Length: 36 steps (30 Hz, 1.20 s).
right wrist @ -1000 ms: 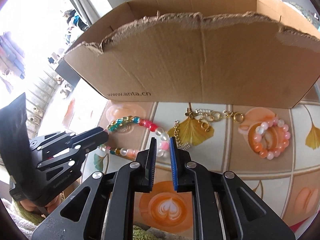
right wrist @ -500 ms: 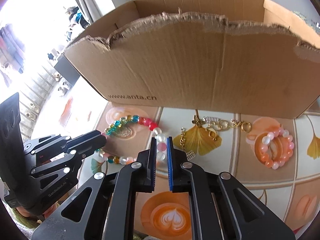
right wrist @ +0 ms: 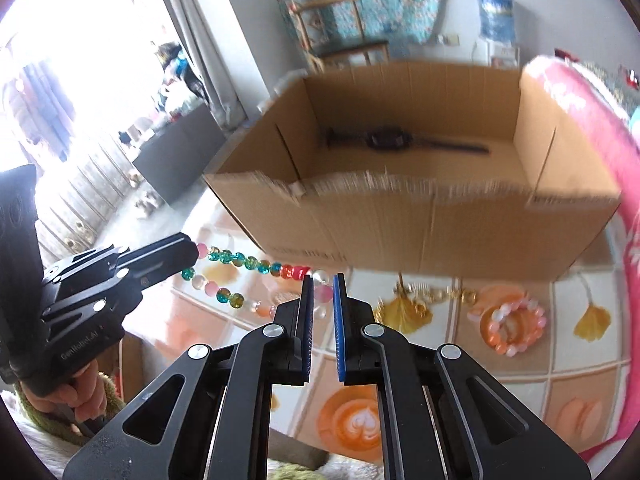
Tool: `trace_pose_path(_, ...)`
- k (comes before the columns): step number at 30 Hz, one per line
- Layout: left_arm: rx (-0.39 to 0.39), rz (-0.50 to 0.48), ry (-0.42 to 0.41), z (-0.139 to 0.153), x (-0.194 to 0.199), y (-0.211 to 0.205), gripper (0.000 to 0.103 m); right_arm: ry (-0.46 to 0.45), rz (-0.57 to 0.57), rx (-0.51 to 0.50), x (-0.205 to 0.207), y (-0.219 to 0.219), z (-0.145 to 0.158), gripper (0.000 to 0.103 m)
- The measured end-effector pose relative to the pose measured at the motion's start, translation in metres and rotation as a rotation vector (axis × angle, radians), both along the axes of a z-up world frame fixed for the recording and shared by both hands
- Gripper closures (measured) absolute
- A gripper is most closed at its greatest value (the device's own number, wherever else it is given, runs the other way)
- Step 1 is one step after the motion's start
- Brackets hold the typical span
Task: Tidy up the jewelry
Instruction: 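Lift the bracelet with the right tool and drop it into the box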
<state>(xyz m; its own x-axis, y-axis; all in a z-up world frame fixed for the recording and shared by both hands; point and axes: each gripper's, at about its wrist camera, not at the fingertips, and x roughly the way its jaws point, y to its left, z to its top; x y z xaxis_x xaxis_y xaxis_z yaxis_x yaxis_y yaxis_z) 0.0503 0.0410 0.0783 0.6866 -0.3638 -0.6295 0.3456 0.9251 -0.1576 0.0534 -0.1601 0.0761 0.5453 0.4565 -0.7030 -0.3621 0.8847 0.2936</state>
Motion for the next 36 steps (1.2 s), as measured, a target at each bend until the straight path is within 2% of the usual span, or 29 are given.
trace_pose_path(4,0.002,-0.027,-0.124,0.047,0.001,0.0,0.094,-0.099,0.021,0.035,0.004,-0.003,0.036,0.096)
trace_pose_path(7,0.011,-0.047,-0.19,0.071,0.013,-0.004,0.094,-0.16,0.043,0.04,0.023,-0.002,0.056,0.096)
trace_pose_path(11,0.036,-0.071,-0.204,0.086,0.054,-0.013,0.094,-0.173,0.065,0.023,0.07,0.002,0.064,0.096)
trace_pose_path(15,0.108,-0.067,-0.142,0.07,0.11,-0.024,0.094,-0.034,0.112,0.033,0.131,0.001,0.042,0.096)
trace_pose_path(18,0.155,-0.074,-0.054,0.045,0.151,-0.032,0.094,0.115,0.149,-0.009,0.183,0.014,0.008,0.096)
trace_pose_path(20,0.192,-0.075,0.02,0.022,0.174,-0.037,0.094,0.183,0.162,-0.056,0.199,0.021,-0.012,0.096)
trace_pose_path(26,0.335,-0.11,0.144,-0.022,0.207,-0.053,0.093,0.344,0.224,-0.199,0.233,0.047,-0.056,0.095)
trace_pose_path(30,0.378,-0.106,0.188,-0.036,0.213,-0.054,0.093,0.397,0.244,-0.229,0.232,0.052,-0.065,0.095)
trace_pose_path(34,0.362,-0.077,0.192,-0.036,0.216,-0.048,0.092,0.403,0.235,-0.185,0.227,0.048,-0.066,0.089)
trace_pose_path(36,0.346,-0.068,0.189,-0.031,0.215,-0.045,0.09,0.387,0.225,-0.144,0.222,0.042,-0.059,0.081)
